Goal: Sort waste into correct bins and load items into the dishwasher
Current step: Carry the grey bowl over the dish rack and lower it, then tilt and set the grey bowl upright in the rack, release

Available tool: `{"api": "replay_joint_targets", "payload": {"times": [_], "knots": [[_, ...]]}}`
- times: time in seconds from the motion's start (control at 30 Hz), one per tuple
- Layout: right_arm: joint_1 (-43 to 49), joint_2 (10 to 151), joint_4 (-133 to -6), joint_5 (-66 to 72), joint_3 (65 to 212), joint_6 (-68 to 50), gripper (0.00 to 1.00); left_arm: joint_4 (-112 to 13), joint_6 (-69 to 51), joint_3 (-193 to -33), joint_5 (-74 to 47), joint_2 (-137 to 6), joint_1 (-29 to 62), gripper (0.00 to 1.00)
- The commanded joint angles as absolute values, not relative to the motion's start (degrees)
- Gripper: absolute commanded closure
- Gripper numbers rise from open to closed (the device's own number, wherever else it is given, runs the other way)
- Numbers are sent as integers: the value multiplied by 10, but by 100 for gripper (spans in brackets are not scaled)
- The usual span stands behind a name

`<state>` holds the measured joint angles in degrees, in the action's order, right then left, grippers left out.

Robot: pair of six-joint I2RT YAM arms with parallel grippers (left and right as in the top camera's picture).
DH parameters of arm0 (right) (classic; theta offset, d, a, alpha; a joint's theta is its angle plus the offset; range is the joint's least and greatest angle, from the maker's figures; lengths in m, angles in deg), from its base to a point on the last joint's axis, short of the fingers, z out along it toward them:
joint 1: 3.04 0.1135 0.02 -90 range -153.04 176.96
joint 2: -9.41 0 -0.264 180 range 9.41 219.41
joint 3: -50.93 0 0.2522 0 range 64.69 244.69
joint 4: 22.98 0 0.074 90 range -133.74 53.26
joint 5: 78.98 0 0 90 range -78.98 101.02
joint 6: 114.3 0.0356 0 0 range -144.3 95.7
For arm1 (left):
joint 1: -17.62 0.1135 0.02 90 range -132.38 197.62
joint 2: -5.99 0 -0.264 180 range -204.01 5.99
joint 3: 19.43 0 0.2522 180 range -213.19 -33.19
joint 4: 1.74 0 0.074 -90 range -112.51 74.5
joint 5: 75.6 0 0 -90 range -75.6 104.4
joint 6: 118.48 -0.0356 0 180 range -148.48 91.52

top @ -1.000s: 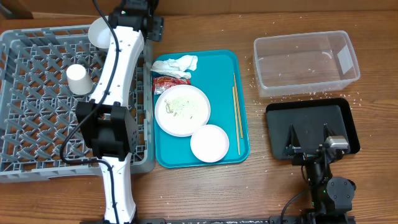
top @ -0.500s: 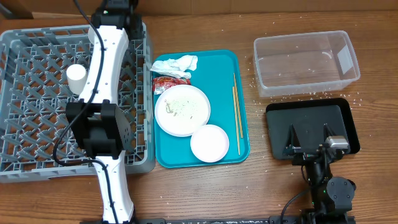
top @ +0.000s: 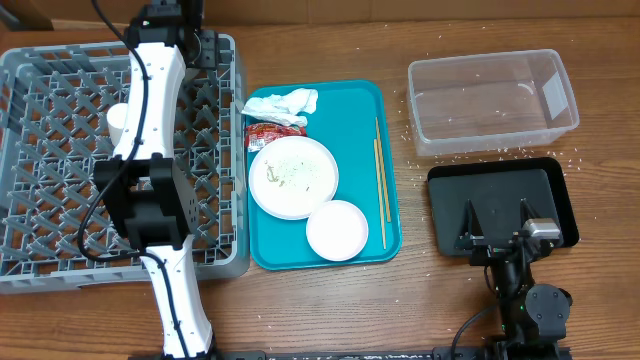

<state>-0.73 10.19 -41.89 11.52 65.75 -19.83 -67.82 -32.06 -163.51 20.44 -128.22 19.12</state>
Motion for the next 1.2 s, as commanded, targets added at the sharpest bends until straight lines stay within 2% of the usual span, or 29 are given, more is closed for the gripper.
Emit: {"api": "replay_joint_targets", "payload": {"times": [0.0, 0.3, 0.37, 0.47, 0.53, 0.63, 0.73, 1.03, 1.17], "knots": [[-5, 96, -415, 123, 652, -200, 0, -680, -332, -1634, 186, -1313, 187, 37], [-5, 96, -415, 123, 652, -200, 0, -674, -305, -1636, 197, -1303, 189, 57], [-5, 96, -415, 123, 652, -200, 0, -674, -288, -1636, 197, -1295, 189, 67], [-5, 96, -415, 123, 652, -200, 0, -677, -259, -1636, 195, -1276, 188, 88], [-5, 96, -415, 123, 652, -200, 0, -682, -239, -1636, 186, -1259, 189, 96], [-5, 96, -415, 123, 652, -200, 0, -692, -210, -1636, 159, -1232, 194, 96], [-5, 96, -415, 123, 652, -200, 0, -701, -194, -1636, 79, -1205, 208, 96], [-5, 96, -415, 123, 652, -200, 0, -707, -186, -1635, -311, -1199, 317, 96], [-5, 96, -415, 123, 652, -200, 0, -717, -200, -1635, -400, -1229, 370, 96]]}}
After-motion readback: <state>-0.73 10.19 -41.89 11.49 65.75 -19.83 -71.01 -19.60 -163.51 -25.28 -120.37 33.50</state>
